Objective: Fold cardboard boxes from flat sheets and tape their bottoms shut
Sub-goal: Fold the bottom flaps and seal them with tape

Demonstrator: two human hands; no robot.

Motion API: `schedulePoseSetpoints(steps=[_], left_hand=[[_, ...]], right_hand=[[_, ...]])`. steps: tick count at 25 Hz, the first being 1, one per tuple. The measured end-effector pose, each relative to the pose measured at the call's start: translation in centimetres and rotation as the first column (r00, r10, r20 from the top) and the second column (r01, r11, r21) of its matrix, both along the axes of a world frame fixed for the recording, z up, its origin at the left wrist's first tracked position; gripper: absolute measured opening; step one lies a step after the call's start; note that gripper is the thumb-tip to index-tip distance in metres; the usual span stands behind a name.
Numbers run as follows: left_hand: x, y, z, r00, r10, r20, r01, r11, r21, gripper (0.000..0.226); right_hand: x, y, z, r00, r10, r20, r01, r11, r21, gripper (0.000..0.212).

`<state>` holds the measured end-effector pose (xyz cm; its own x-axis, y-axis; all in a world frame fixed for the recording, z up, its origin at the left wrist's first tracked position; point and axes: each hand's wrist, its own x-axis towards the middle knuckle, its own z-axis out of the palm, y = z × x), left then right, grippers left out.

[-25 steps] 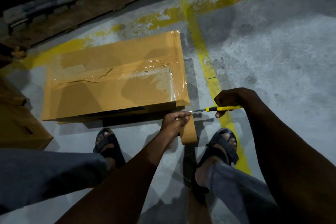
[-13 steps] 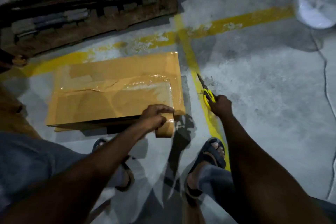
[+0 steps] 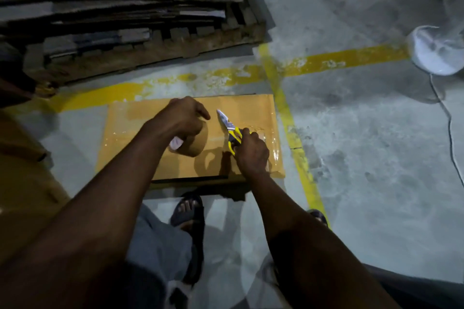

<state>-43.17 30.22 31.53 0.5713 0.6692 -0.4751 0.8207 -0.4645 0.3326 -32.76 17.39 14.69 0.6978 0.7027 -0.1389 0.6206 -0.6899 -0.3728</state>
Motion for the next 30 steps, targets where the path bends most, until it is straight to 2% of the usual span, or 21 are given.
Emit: schedulePoseSetpoints(steps=[3,5,6,8,11,12,13,17,19,21,24,25,26,27,29,30], left_hand=[[1.6,0.6,-0.1,0.998,-0.033,0.045,0.031,0.998,0.046,0.047],[2.6,0.8,-0.1,0.997,-0.059,0.053,0.057,0.998,0.030,0.045],[3.1,0.8,-0.2,0.996,-0.068,0.051,0.068,0.998,0.014,0.045],[4.2,0.7,-0.3,0.994,-0.092,0.054,0.093,0.996,-0.013,0.046],[6.0,0.0,-0.7,0.992,-0.111,0.055,0.114,0.993,-0.037,0.048],[6.6,-0.3,-0.8,0.992,-0.118,0.054,0.120,0.992,-0.048,0.049],[7.1,-0.7,-0.8,0.991,-0.123,0.056,0.126,0.990,-0.056,0.050],[8.5,-1.7,-1.3,0.990,-0.119,0.071,0.125,0.988,-0.086,0.053],[8.5,-1.6,-1.6,0.992,-0.109,0.068,0.115,0.989,-0.097,0.053],[8.4,-1.0,-1.8,0.993,-0.104,0.050,0.109,0.988,-0.111,0.053],[8.3,-0.4,-1.9,0.996,-0.088,0.029,0.091,0.989,-0.120,0.052],[8.3,-0.3,-1.9,0.996,-0.087,0.026,0.090,0.989,-0.120,0.052],[8.3,-0.3,-1.9,0.996,-0.085,0.025,0.087,0.988,-0.124,0.053],[8.5,-0.4,-1.9,0.996,-0.084,0.027,0.086,0.988,-0.129,0.053],[8.8,-0.7,-1.9,0.996,-0.087,0.035,0.091,0.988,-0.129,0.052],[8.9,-0.8,-1.8,0.995,-0.093,0.036,0.097,0.987,-0.128,0.052]], right_hand=[[0.2,-0.2,-0.9,0.997,0.067,-0.039,-0.070,0.994,-0.080,0.030],[0.4,-1.8,-0.8,0.987,0.020,-0.158,-0.014,0.999,0.040,0.028],[0.4,-3.3,-1.0,0.964,-0.056,-0.262,0.087,0.990,0.108,0.023],[0.7,-7.3,-1.5,0.840,-0.253,-0.480,0.364,0.919,0.152,0.019],[0.6,-12.3,-2.2,0.563,-0.420,-0.712,0.613,0.790,0.019,0.041],[0.6,-12.9,-2.6,0.521,-0.431,-0.736,0.626,0.779,-0.013,0.045],[0.6,-12.8,-2.9,0.523,-0.427,-0.738,0.619,0.785,-0.016,0.047],[1.1,-10.2,-5.1,0.607,-0.468,-0.642,0.593,0.805,-0.025,0.053],[1.3,-9.5,-6.6,0.639,-0.514,-0.573,0.577,0.812,-0.086,0.056],[1.2,-8.9,-7.6,0.584,-0.537,-0.608,0.595,0.794,-0.130,0.055],[1.2,-9.0,-6.6,0.385,-0.581,-0.718,0.652,0.721,-0.234,0.056],[1.4,-9.2,-6.1,0.397,-0.639,-0.659,0.694,0.679,-0.240,0.062],[1.5,-9.6,-5.4,0.478,-0.703,-0.526,0.733,0.650,-0.202,0.065],[1.6,-9.9,-5.0,0.604,-0.716,-0.350,0.735,0.670,-0.104,0.063],[1.2,-10.0,-4.1,0.851,-0.526,-0.013,0.524,0.846,0.100,0.057],[0.8,-9.6,-3.9,0.917,-0.387,0.096,0.378,0.921,0.094,0.058]])
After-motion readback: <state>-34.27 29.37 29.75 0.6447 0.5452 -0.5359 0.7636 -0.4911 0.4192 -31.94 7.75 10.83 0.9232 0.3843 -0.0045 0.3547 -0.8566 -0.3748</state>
